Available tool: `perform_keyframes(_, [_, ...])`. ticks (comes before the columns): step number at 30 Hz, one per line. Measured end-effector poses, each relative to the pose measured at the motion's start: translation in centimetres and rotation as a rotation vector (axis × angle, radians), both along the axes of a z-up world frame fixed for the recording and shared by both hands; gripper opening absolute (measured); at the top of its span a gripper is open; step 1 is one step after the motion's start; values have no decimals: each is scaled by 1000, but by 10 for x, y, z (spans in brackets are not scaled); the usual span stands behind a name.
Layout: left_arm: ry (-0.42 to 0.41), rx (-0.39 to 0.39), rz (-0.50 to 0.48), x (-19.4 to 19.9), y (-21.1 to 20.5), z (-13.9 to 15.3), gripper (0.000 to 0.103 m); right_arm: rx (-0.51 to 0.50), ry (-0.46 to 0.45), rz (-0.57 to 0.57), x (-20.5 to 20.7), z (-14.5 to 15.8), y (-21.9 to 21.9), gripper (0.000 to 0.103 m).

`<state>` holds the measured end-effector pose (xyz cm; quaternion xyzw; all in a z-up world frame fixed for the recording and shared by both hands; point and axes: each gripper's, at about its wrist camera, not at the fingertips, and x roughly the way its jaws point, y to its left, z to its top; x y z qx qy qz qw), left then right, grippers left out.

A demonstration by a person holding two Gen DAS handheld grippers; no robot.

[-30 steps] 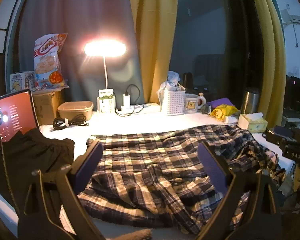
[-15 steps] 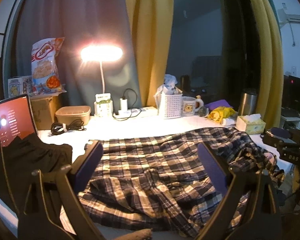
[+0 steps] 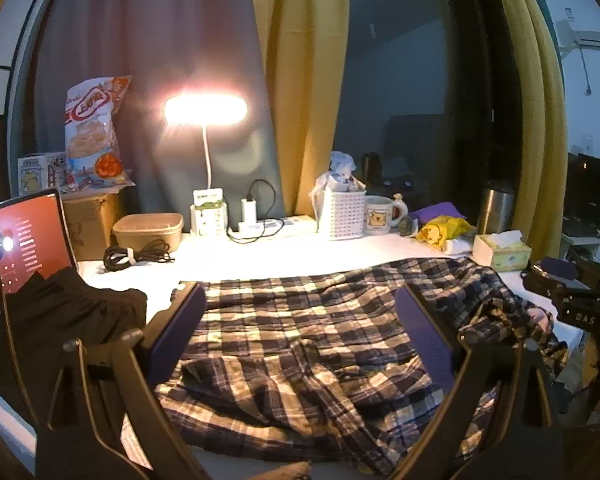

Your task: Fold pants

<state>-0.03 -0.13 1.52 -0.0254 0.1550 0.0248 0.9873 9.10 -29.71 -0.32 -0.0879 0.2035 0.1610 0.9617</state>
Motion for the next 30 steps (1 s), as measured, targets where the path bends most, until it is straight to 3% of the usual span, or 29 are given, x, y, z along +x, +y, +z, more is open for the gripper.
perform_keyframes(30, [3, -14, 18, -1, 8, 1, 96, 1, 2, 1, 1, -1, 2, 60])
